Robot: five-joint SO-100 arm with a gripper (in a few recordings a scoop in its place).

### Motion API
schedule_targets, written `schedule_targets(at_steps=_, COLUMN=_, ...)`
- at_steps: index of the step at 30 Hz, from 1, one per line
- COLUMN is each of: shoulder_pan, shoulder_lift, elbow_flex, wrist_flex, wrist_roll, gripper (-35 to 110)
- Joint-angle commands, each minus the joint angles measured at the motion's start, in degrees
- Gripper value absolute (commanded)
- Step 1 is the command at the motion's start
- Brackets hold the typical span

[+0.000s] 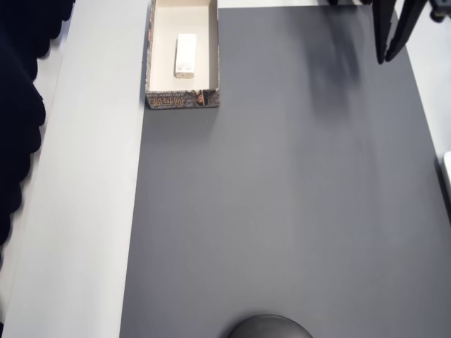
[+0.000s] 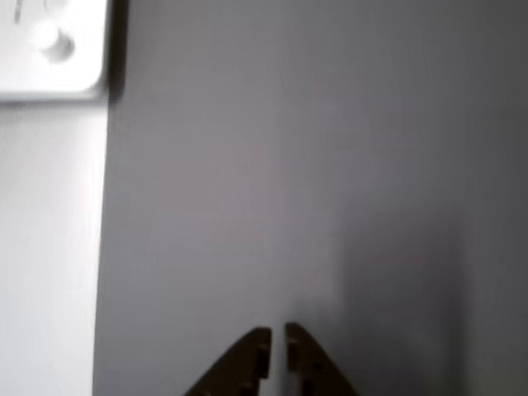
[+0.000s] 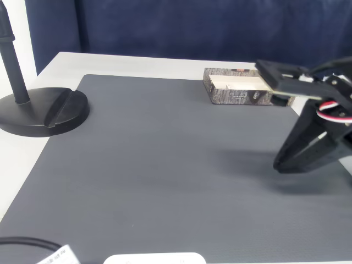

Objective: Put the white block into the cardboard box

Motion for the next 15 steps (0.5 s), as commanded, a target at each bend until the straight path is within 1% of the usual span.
schedule_targets(at_steps=1, shoulder_pan=-0.1, shoulder_lift=6.6, elbow_flex=3.3, wrist_flex=-0.4, wrist_roll=-0.5, gripper=-2)
schedule_targets(at_steps=9, shoulder_pan=1.1, shoulder_lift=14.2, elbow_flex=8.9, wrist_flex=-0.3, wrist_roll=-0.3, gripper=-2)
schedule_targets(at_steps=15, shoulder_pan=2.7, shoulder_lift=18.6, elbow_flex=11.2, wrist_flex=0.5, wrist_roll=2.8, gripper=-2)
